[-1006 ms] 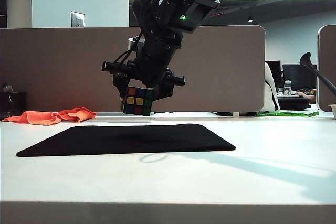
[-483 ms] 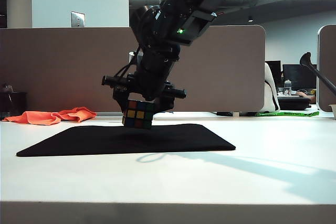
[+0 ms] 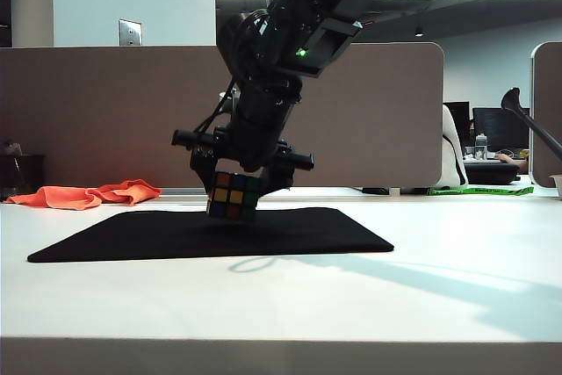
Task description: Pick up the cube on the right side of the mouse pad, then place it in the center of the mouse pad.
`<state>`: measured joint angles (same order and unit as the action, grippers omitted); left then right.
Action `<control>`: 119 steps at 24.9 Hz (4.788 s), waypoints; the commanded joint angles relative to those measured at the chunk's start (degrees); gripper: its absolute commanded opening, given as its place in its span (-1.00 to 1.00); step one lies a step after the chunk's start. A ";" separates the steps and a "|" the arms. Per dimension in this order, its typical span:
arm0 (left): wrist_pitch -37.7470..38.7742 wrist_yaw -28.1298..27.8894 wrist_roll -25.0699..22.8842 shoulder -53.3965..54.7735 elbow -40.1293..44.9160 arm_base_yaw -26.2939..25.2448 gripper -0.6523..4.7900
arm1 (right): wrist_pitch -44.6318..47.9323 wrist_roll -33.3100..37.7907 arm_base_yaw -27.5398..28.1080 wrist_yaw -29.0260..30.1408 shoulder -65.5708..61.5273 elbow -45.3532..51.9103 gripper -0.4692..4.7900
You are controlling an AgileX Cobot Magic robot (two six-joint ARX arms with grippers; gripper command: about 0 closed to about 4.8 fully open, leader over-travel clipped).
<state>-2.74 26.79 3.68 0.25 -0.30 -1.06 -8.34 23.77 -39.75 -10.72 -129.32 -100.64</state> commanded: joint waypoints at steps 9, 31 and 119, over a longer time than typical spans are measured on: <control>-0.76 0.04 0.00 0.04 -0.20 -0.04 -0.78 | -0.17 0.61 -0.24 0.31 0.04 -0.37 0.19; -0.76 0.09 0.00 0.04 -0.20 -0.04 -0.78 | 1.68 0.22 0.68 0.35 0.20 -0.37 0.46; -7.23 -4.48 6.45 0.04 -0.22 -0.07 -0.78 | 11.30 -20.79 41.11 11.02 119.01 89.20 -0.84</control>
<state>-9.21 22.09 10.00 0.23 -0.30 -1.06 4.40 2.92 0.99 0.30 -12.34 -12.03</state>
